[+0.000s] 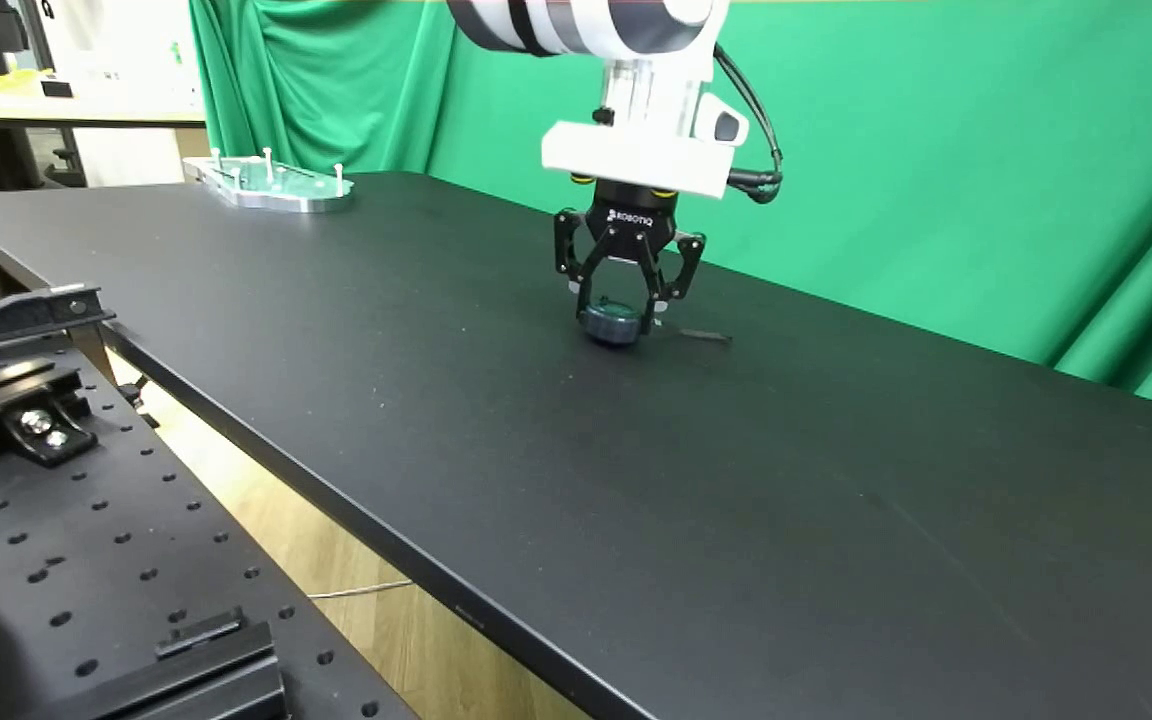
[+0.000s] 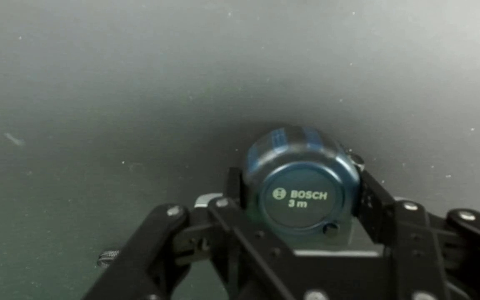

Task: Move the measuring tape slightly forward

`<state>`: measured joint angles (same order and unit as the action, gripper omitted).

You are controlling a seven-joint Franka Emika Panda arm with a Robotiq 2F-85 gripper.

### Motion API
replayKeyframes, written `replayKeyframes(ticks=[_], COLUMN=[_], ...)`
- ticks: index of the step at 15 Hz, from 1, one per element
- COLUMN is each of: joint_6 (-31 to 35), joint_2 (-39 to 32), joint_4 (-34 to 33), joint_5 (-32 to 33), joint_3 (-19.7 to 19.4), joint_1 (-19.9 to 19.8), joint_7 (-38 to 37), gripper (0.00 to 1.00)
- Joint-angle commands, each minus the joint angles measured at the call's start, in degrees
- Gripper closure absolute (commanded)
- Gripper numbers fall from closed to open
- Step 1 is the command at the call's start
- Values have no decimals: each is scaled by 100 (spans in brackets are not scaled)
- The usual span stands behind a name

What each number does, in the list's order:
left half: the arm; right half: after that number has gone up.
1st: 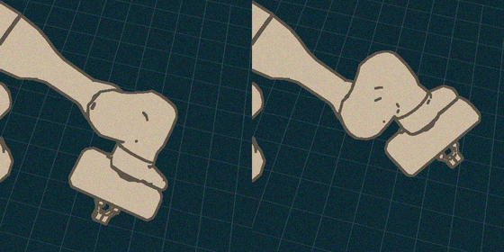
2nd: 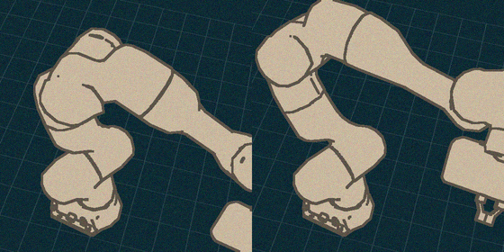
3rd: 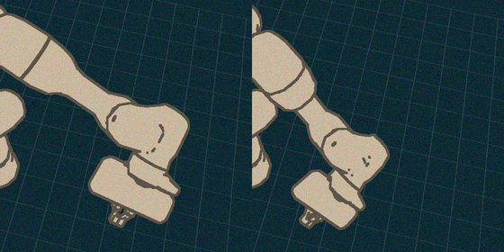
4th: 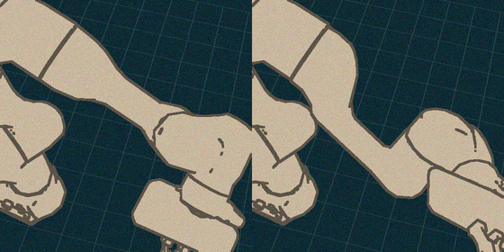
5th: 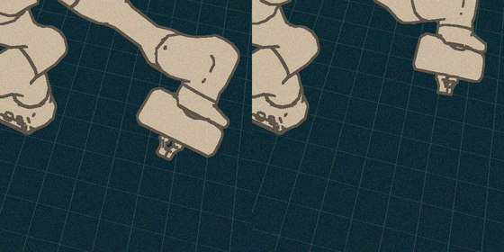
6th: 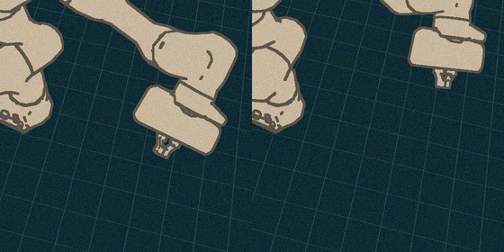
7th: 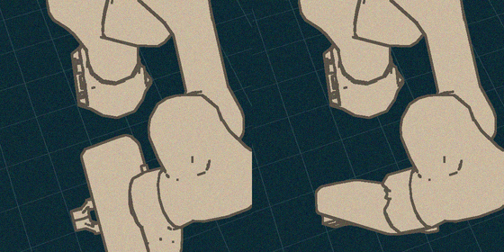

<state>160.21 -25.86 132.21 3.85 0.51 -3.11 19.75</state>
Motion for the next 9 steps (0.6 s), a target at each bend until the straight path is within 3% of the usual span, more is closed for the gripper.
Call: replayKeyframes(ticks=[1,6,9], joint_6=[48,-32,-5], joint_2=[-18,175,154], joint_4=[-112,-142,-254], joint_5=[-220,-630,-559], joint_3=[155,419,410], joint_1=[-103,-89,80], joint_7=[-399,-537,-696], gripper=[58,58,58])
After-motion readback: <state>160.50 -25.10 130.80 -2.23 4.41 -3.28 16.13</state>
